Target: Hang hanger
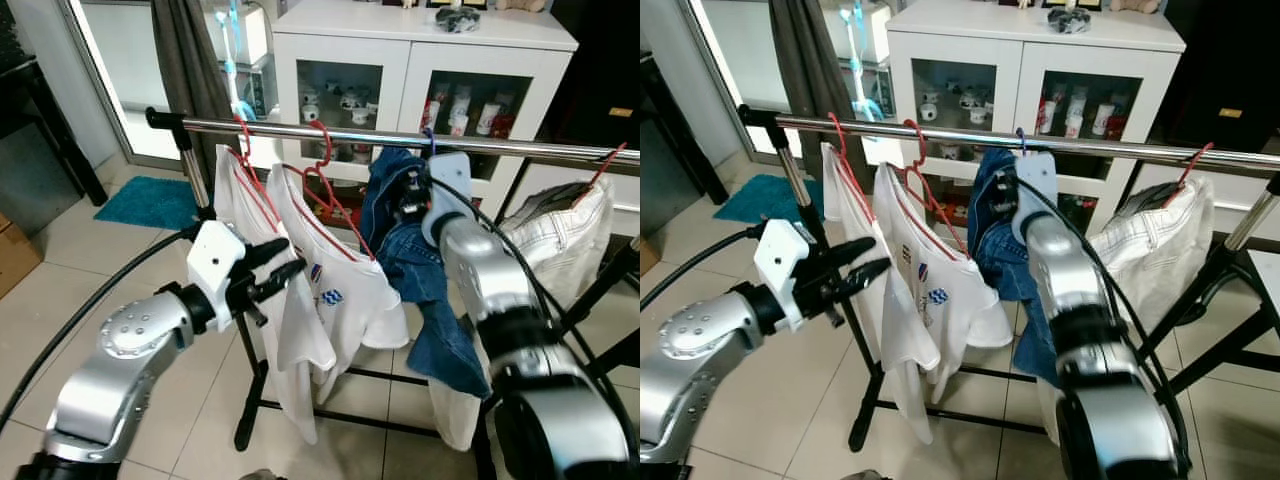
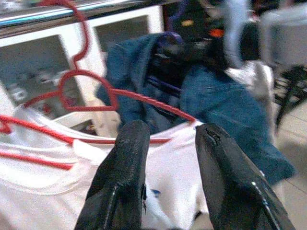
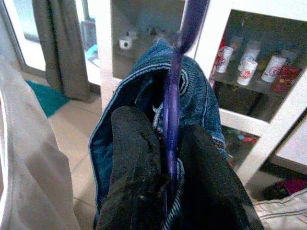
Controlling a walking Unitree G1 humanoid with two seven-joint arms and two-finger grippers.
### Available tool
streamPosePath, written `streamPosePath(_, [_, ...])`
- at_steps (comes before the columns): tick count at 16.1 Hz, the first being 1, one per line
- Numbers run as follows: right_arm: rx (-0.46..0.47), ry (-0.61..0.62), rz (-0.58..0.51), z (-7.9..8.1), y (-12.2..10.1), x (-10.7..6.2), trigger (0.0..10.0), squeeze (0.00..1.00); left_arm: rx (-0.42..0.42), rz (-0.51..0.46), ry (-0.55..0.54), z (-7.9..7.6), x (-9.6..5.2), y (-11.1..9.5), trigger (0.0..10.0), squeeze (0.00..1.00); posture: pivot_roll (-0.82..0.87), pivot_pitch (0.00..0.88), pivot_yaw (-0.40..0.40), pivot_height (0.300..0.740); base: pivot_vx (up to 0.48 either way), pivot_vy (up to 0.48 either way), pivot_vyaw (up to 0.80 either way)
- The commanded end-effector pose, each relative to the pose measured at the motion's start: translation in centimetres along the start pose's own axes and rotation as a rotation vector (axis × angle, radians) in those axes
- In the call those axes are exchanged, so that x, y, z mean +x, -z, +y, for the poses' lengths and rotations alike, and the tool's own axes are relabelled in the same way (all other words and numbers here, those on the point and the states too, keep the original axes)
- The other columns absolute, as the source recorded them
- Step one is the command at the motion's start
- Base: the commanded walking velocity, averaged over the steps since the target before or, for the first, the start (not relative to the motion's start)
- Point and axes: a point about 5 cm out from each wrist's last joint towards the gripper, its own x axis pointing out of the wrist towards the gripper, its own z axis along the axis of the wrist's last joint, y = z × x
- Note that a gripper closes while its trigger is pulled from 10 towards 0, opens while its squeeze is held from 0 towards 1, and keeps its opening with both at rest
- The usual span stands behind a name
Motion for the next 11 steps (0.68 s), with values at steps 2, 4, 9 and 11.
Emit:
streamPosePath(2, [0.018, -0.077, -0.14, 0.2, -2.1, -0.9, 10.0, 1.0, -0.018, -0.028, -0.133, 1.1, 0.3, 0.2, 10.0, 0.0, -0.07, 0.0, 0.055, 0.719, 0.0, 0.0, 0.0])
streamPosePath(4, [0.062, -0.128, -0.235, 0.6, -2.7, -2.8, 10.0, 1.0, -0.03, -0.034, -0.202, 1.6, 0.4, 0.5, 10.0, 0.0, -0.08, 0.0, 0.067, 0.719, 0.0, 0.0, 0.0])
streamPosePath(9, [0.201, -0.141, -0.327, 0.9, -2.0, -7.4, 10.0, 0.0, -0.039, -0.059, -0.297, 1.8, 1.0, 0.8, 10.0, 0.0, -0.09, 0.0, 0.07, 0.719, 0.0, -0.055, 0.0])
streamPosePath(11, [0.175, -0.118, -0.32, 1.4, -1.2, -8.4, 10.0, 0.0, -0.027, -0.059, -0.3, 1.9, 1.2, 0.8, 10.0, 0.0, -0.09, 0.0, 0.073, 0.719, 0.0, -0.369, 0.0])
